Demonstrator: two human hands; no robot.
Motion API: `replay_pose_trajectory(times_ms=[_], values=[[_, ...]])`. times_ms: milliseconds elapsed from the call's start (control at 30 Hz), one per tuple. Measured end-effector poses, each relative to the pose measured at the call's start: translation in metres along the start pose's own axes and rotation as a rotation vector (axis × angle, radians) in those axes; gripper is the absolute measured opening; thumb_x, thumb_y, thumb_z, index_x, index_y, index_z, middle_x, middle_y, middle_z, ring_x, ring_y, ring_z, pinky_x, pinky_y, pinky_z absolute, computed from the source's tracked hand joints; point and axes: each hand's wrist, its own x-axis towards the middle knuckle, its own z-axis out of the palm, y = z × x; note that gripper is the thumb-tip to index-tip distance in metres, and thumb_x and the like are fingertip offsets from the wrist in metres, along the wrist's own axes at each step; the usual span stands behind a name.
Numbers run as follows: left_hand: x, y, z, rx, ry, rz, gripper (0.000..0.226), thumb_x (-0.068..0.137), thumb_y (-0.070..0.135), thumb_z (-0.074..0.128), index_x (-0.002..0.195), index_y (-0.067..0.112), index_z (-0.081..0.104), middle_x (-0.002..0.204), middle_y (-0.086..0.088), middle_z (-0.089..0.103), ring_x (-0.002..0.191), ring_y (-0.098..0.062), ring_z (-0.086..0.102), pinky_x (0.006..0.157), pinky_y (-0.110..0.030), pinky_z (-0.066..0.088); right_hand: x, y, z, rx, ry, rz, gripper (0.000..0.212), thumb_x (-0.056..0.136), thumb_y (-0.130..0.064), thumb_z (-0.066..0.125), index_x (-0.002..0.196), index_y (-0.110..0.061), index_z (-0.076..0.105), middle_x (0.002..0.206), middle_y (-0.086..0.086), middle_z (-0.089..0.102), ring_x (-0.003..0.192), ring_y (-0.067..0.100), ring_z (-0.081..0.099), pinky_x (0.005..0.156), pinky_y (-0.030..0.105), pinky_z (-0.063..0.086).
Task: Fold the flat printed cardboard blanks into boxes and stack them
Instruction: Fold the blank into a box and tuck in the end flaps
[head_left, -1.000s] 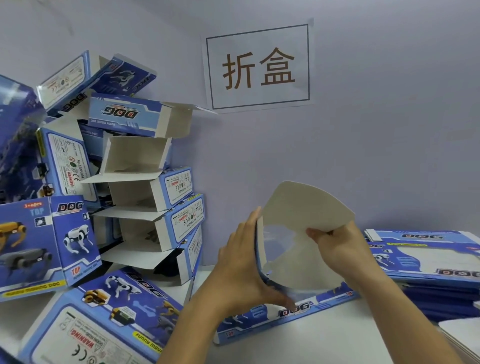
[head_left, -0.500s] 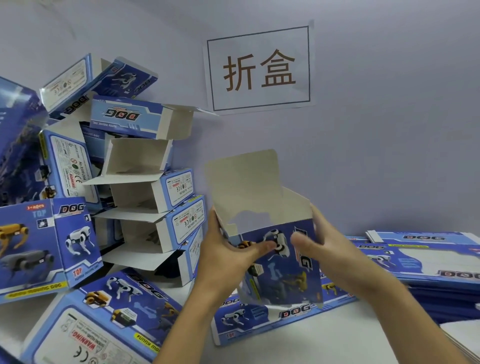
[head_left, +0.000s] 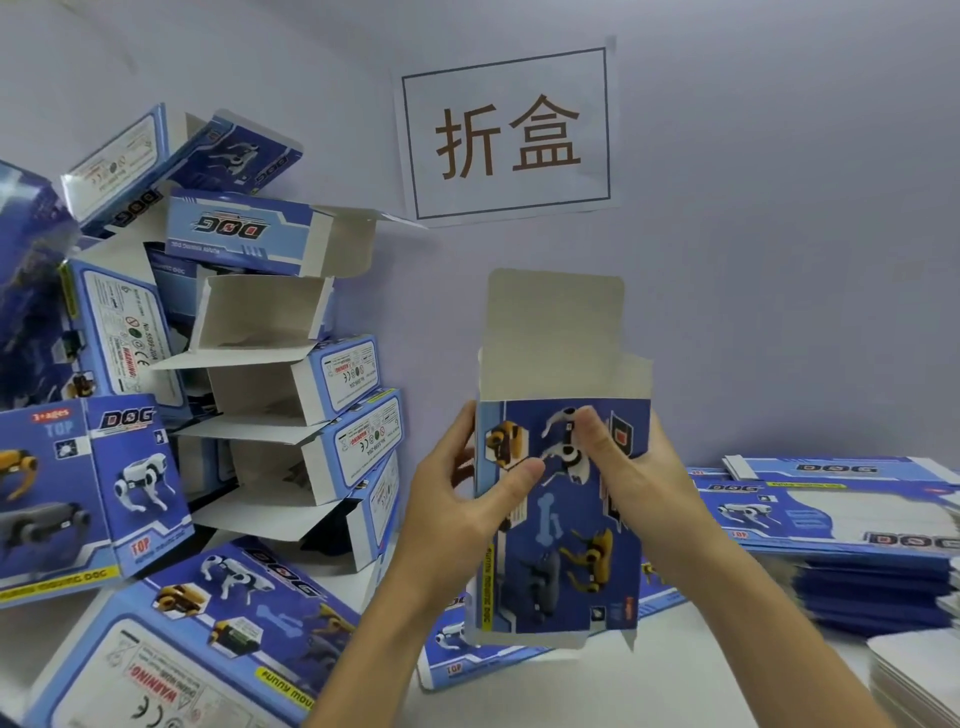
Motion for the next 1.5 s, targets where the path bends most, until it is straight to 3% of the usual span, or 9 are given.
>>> replay_pose_trajectory(times_ms=[167, 233, 367, 500, 867, 1000, 1167, 1300, 1500], values=[[0.000, -0.003, 0.000, 0.042, -0.040, -0.074, 0.105, 0.069, 0.048, 0.078, 0.154, 0.050, 0.015, 0.158, 0.015, 0.035, 0.144, -0.017, 0.038, 0.114, -0.047, 0.040, 0.003, -0.006, -0.004, 0.097, -0.107, 0.065, 0.079, 0.066, -0.072, 0.066, 0.130, -0.028, 0.054, 0.103, -0.006, 0.076, 0.090, 0.013, 0.074, 0.068, 0.032, 0.062], [0.000, -0.006, 0.001, -0.006, 0.008, -0.080, 0.099, 0.069, 0.049, 0.076, 0.153, 0.044, 0.025, 0.149, 0.014, 0.048, 0.136, -0.014, 0.049, 0.109, -0.040, 0.047, 0.000, -0.007, -0.007, 0.174, -0.182, 0.090, 0.080, 0.073, -0.068, 0.073, 0.140, -0.035, 0.044, 0.119, -0.006, 0.072, 0.104, 0.017, 0.071, 0.083, 0.038, 0.061], [0.001, -0.009, -0.001, -0.033, 0.043, -0.060, 0.047, 0.079, 0.046, 0.068, 0.121, 0.025, 0.060, 0.103, 0.015, 0.074, 0.103, -0.007, 0.069, 0.076, -0.011, 0.053, -0.004, -0.001, -0.003, -0.054, -0.087, -0.080, 0.076, 0.080, -0.060, 0.069, 0.138, -0.059, 0.020, 0.102, -0.047, 0.061, 0.094, -0.028, 0.055, 0.070, -0.004, 0.043], [0.000, -0.011, 0.007, 0.005, 0.014, -0.037, 0.043, 0.084, 0.045, 0.064, 0.124, 0.033, 0.056, 0.109, 0.025, 0.070, 0.105, 0.006, 0.064, 0.081, -0.006, 0.049, 0.000, 0.014, -0.007, -0.064, 0.028, -0.081, 0.098, 0.067, -0.061, 0.071, 0.148, -0.048, 0.016, 0.111, -0.017, 0.068, 0.090, -0.007, 0.069, 0.065, 0.004, 0.049], [0.041, 0.001, 0.015, -0.016, 0.182, -0.121, 0.069, 0.066, 0.062, 0.074, 0.125, 0.042, 0.043, 0.096, 0.021, 0.072, 0.085, 0.003, 0.070, 0.062, -0.010, 0.052, -0.005, 0.018, -0.001, 0.018, -0.025, -0.053, 0.092, 0.063, -0.064, 0.070, 0.143, -0.055, 0.025, 0.110, -0.028, 0.068, 0.106, 0.007, 0.069, 0.085, 0.030, 0.060], [0.030, -0.012, 0.018, 0.065, 0.256, 0.006, 0.081, 0.074, 0.061, 0.071, 0.144, 0.046, 0.033, 0.123, 0.021, 0.064, 0.110, 0.003, 0.063, 0.083, -0.014, 0.055, -0.007, 0.017, -0.001, -0.034, -0.046, -0.063, 0.088, 0.070, -0.057, 0.067, 0.142, -0.060, 0.016, 0.104, -0.046, 0.058, 0.096, -0.024, 0.058, 0.067, 0.002, 0.048], [0.016, -0.013, 0.018, -0.071, 0.281, 0.034, 0.078, 0.075, 0.051, 0.071, 0.144, 0.048, 0.035, 0.132, 0.016, 0.061, 0.117, -0.005, 0.062, 0.088, -0.035, 0.060, -0.009, 0.012, -0.001, -0.102, -0.086, -0.127, 0.091, 0.079, -0.052, 0.073, 0.144, -0.065, 0.011, 0.121, -0.050, 0.038, 0.098, -0.037, 0.041, 0.068, 0.001, 0.044], [0.012, -0.006, 0.014, -0.072, 0.281, 0.060, 0.074, 0.077, 0.048, 0.072, 0.142, 0.050, 0.036, 0.126, 0.023, 0.063, 0.115, 0.000, 0.062, 0.085, -0.024, 0.058, -0.009, -0.001, 0.002, -0.093, -0.150, -0.184, 0.088, 0.076, -0.045, 0.069, 0.139, -0.072, 0.015, 0.134, -0.049, 0.039, 0.126, -0.011, 0.048, 0.093, 0.018, 0.051], [0.011, -0.003, 0.006, -0.052, 0.248, 0.059, 0.056, 0.078, 0.046, 0.072, 0.130, 0.046, 0.049, 0.124, 0.016, 0.063, 0.108, -0.005, 0.067, 0.077, -0.028, 0.061, -0.008, -0.002, 0.001, -0.010, -0.199, -0.171, 0.080, 0.074, -0.034, 0.073, 0.137, -0.064, 0.033, 0.132, -0.012, 0.061, 0.124, 0.020, 0.058, 0.083, 0.034, 0.061]])
